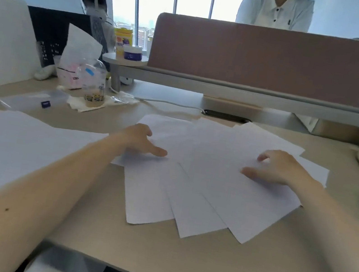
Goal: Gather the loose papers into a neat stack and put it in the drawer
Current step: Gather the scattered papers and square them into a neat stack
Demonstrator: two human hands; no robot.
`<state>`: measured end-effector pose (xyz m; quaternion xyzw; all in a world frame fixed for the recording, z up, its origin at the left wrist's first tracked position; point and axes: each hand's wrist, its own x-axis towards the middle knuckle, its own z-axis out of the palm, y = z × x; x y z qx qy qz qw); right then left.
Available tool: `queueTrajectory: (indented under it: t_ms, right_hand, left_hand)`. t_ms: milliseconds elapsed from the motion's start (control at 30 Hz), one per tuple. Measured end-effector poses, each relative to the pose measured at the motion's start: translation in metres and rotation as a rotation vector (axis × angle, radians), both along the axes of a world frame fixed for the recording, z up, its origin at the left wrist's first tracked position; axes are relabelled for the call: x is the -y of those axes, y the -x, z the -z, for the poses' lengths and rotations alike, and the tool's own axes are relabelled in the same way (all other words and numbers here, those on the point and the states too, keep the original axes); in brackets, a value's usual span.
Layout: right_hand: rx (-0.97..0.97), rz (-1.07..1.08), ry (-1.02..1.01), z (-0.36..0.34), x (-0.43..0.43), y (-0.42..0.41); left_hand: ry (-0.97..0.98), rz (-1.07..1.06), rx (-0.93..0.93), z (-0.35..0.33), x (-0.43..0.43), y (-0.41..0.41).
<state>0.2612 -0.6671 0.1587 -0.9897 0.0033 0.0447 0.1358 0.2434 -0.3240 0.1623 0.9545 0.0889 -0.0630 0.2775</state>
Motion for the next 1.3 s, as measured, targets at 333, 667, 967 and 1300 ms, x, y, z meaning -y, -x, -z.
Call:
queueTrajectory:
  t_ms: [333,667,967,1300]
  right_hand:
    - [-0.028,-0.032,-0.048,0.02,0.021,0.004]
    - [-0.01,0.296,-0.032,0.017,0.065,-0.01]
    - [-0.007,0.28,-0.15,0.016,0.068,-0.01]
    - [-0.01,0.303,-0.245,0.009,0.075,-0.002]
  left_hand:
    - [0.221,-0.077,0.143,0.017,0.031,-0.038]
    - [0.822,-0.157,0.226,0.018,0.036,-0.035]
    - [0.835,0.108,0.01,0.014,0.03,-0.026]
    - [0.783,0.045,0.005,0.023,0.033,-0.028]
